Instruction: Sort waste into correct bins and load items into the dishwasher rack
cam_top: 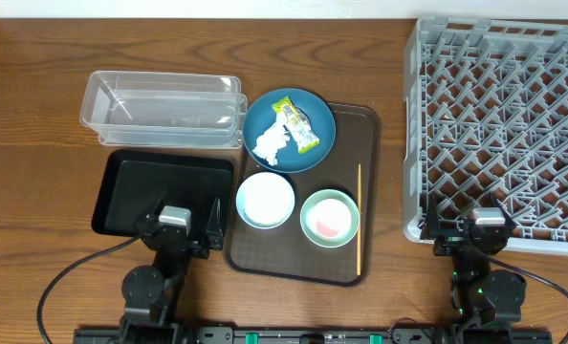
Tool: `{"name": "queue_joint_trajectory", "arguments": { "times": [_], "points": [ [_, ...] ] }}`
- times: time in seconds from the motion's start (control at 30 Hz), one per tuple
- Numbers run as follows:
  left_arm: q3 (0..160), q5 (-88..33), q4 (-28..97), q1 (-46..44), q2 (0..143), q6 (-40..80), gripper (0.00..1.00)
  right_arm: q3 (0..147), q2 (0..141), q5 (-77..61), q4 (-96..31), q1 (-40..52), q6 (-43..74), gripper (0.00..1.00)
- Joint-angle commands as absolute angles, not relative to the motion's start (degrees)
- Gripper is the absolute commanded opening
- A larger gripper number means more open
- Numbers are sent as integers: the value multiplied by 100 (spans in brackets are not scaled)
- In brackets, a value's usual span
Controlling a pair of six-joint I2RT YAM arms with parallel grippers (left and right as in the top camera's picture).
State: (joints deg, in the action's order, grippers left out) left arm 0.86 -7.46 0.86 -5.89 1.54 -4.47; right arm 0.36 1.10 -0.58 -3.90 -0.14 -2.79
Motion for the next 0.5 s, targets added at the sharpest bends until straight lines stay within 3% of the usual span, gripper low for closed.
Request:
{"name": "queue_joint_trajectory", "arguments": {
  "times": [0.0, 0.23, 0.47],
  "points": [
    [54, -683, 370, -591, 377, -75, 98, 60, 115, -10, -405, 40, -89, 99],
    [593, -661, 408, -591, 1378, 499, 98, 427, 296, 62, -504, 40, 368, 99],
    [1903, -709, 762, -591, 2993, 506, 98, 1367, 1431, 62, -880, 40, 464, 99]
  ]
}}
